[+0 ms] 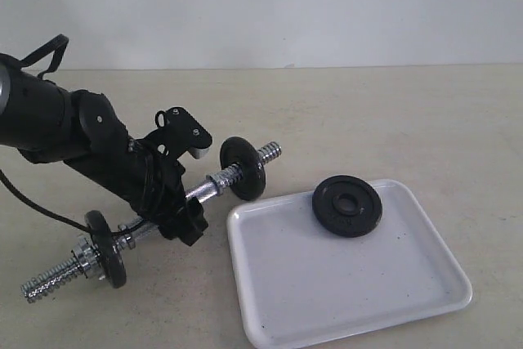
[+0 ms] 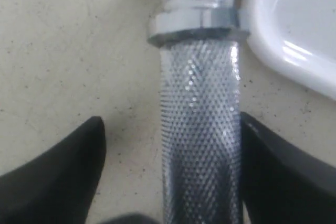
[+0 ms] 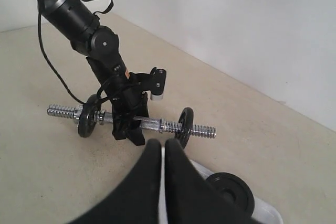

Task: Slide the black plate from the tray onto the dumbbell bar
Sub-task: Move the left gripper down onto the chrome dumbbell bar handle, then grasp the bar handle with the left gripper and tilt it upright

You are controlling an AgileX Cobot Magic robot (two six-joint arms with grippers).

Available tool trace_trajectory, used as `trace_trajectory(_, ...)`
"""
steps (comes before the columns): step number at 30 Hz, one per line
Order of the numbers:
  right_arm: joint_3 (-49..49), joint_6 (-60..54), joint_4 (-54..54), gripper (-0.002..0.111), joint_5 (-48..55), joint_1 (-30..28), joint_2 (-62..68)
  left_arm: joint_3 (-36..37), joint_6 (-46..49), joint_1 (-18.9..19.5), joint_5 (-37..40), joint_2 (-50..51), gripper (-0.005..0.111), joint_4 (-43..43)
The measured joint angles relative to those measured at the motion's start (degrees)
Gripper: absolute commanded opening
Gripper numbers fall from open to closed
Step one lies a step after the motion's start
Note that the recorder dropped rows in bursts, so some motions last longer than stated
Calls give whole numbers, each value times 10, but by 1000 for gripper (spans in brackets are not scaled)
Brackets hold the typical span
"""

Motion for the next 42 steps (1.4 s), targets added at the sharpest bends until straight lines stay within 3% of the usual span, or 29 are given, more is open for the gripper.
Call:
trace_trajectory(3,0,1,0,0,0,0,0,-2,-10,0,-4,5,46,0)
trace_trajectory(9,0,1,0,0,0,0,0,-6,-28,0,-17,10,4,-3)
trace_trajectory(42,67,1,0,0,-16,0,0,13,-44,0,76,-48,4,6)
